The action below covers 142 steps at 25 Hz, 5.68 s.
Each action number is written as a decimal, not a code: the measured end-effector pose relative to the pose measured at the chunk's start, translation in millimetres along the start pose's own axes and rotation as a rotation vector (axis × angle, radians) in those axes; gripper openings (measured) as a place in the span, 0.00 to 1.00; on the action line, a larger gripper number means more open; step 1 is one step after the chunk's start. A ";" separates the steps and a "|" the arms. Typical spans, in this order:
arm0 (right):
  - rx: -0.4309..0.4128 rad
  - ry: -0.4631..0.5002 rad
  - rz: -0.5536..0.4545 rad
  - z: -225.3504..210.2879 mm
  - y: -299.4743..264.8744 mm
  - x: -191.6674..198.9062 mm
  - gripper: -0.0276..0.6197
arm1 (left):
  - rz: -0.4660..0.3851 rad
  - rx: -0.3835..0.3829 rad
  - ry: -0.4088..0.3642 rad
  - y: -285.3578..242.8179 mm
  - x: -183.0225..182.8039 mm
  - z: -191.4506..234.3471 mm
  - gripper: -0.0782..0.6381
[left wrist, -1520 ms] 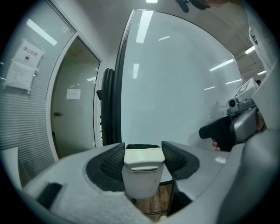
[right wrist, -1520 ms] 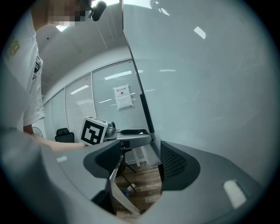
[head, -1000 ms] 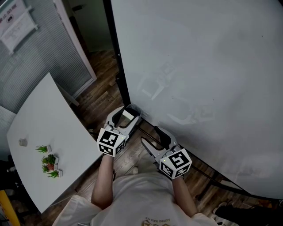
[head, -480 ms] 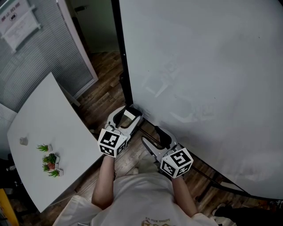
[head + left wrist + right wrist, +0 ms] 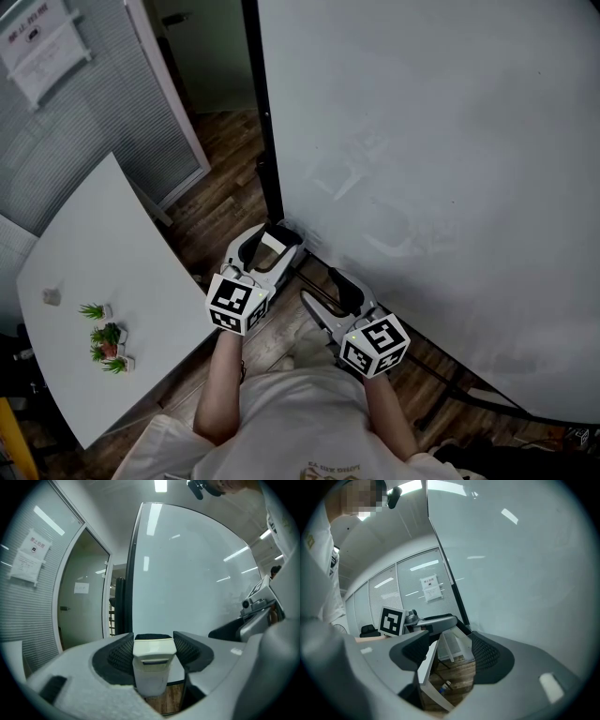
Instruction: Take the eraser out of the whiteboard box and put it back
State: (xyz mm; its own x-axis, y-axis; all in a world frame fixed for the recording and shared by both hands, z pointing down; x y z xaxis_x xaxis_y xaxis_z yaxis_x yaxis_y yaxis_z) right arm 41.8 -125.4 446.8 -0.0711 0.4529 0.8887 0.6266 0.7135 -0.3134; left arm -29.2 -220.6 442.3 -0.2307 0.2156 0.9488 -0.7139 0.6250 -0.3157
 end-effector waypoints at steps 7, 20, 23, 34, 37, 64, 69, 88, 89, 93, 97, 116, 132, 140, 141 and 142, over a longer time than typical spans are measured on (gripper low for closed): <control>0.006 -0.020 -0.017 -3.4 2.3 -4.9 0.48 | -0.009 -0.015 0.004 4.3 -3.1 -0.5 0.47; 0.003 -0.013 -0.044 4.0 5.3 -7.7 0.46 | -0.040 -0.032 0.001 18.5 -10.7 -3.3 0.47; 0.009 -0.010 -0.042 4.6 6.3 -8.3 0.46 | -0.045 -0.036 -0.004 21.8 -13.2 -4.6 0.47; 0.020 -0.004 -0.045 4.8 11.3 -9.1 0.46 | -0.071 -0.055 -0.005 33.8 -20.7 -6.7 0.47; 0.019 -0.004 -0.042 5.3 12.2 -7.0 0.46 | -0.079 -0.060 -0.005 36.6 -22.2 -7.9 0.47; 0.066 0.052 -0.044 17.1 26.3 -9.7 0.46 | -0.152 -0.116 -0.010 92.1 -33.2 -18.9 0.47; 0.075 0.047 -0.041 19.2 25.6 -8.7 0.46 | -0.152 -0.129 -0.005 100.8 -31.4 -14.8 0.47; 0.088 0.031 -0.025 16.0 21.7 -1.7 0.46 | -0.149 -0.106 0.013 98.2 -27.4 -12.5 0.47; 0.088 0.030 -0.025 15.8 21.4 -1.9 0.46 | -0.149 -0.104 0.013 97.0 -27.9 -12.5 0.47; 0.087 0.028 -0.021 14.0 19.6 -1.5 0.46 | -0.151 -0.094 0.010 90.9 -29.7 -12.3 0.47; 0.079 0.026 -0.018 11.7 17.0 -1.8 0.46 | -0.147 -0.087 0.009 84.1 -29.2 -10.9 0.47; 0.057 0.013 -0.006 0.9 8.3 -4.3 0.46 | -0.125 -0.054 0.006 51.6 -31.1 -5.9 0.47; 0.053 -0.009 0.013 -10.4 4.5 2.2 0.46 | -0.091 -0.041 0.009 35.7 -22.9 -2.6 0.47; 0.064 -0.018 0.005 -17.9 6.0 -2.1 0.46 | -0.069 -0.029 0.003 28.3 -21.4 -2.8 0.47; 0.066 -0.018 0.007 -18.4 5.5 -1.9 0.46 | -0.066 -0.028 0.002 27.1 -20.9 -2.8 0.47; 0.069 -0.017 0.010 -18.9 4.9 -1.5 0.46 | -0.063 -0.026 0.002 26.1 -20.0 -2.7 0.47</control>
State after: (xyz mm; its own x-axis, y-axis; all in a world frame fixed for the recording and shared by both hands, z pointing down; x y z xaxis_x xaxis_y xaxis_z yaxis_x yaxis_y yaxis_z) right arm 59.6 -132.7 450.3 -0.0785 0.4689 0.8798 0.5722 0.7438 -0.3454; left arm -41.4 -206.5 415.1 -0.1852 0.1766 0.9667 -0.7095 0.6566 -0.2559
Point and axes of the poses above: the fingertips, and each gripper's own axes: y backward along the fingers, z to its left, x out of its underside, the point moved 2 cm from there along y, backward along the fingers, and after that the axes turned 10 degrees about z, right-handed, at the moved point
